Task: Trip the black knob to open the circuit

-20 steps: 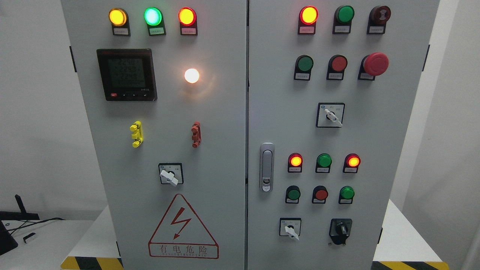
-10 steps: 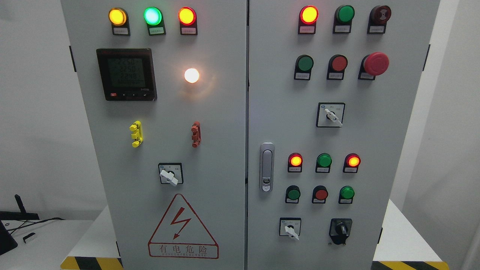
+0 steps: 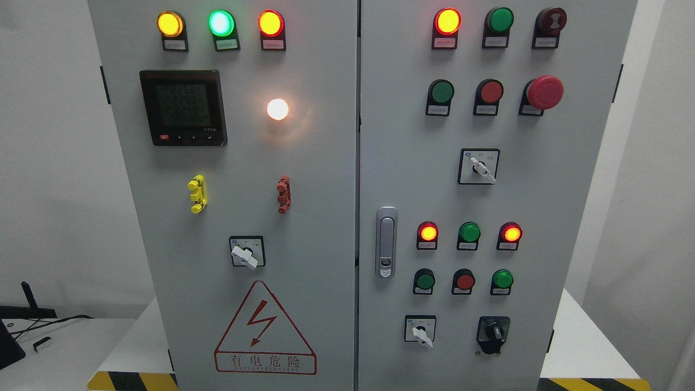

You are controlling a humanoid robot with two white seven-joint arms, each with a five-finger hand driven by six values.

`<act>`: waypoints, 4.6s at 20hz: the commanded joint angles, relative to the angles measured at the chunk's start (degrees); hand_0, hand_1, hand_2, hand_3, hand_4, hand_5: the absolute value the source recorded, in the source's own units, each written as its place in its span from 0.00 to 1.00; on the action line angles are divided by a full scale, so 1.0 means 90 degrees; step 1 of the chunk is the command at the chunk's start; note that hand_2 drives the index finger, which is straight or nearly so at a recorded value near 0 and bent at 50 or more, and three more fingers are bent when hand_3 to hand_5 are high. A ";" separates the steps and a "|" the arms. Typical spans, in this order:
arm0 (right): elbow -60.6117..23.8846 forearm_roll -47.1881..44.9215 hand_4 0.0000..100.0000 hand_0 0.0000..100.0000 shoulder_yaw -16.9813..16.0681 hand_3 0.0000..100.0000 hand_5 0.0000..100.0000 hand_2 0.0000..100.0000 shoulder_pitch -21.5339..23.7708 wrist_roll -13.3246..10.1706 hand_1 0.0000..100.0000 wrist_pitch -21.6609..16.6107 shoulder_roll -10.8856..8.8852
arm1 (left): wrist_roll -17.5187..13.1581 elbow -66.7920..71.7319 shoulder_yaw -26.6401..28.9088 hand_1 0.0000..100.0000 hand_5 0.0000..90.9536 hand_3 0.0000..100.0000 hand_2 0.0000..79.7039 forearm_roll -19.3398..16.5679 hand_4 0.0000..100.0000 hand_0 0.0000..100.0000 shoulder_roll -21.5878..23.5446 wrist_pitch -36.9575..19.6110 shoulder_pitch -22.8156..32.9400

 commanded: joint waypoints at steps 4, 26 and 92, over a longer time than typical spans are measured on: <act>0.0146 0.0070 0.79 0.26 -0.0218 0.85 0.82 0.50 -0.0220 0.0010 0.79 0.0019 -0.0011 | 0.0004 0.0000 0.0000 0.39 0.00 0.00 0.00 -0.0195 0.00 0.12 -0.0008 -0.0005 0.0000; 0.0654 0.0109 0.80 0.36 -0.0159 0.87 0.81 0.52 -0.1158 -0.0019 0.68 0.0293 -0.0021 | 0.0004 0.0000 0.0000 0.39 0.00 0.00 0.00 -0.0195 0.00 0.12 0.0002 -0.0005 0.0000; 0.0634 0.0177 0.78 0.40 0.0876 0.87 0.80 0.48 -0.1705 -0.0185 0.73 0.0557 0.0165 | 0.0004 0.0000 0.0000 0.39 0.00 0.00 0.00 -0.0195 0.00 0.12 0.0002 -0.0005 0.0000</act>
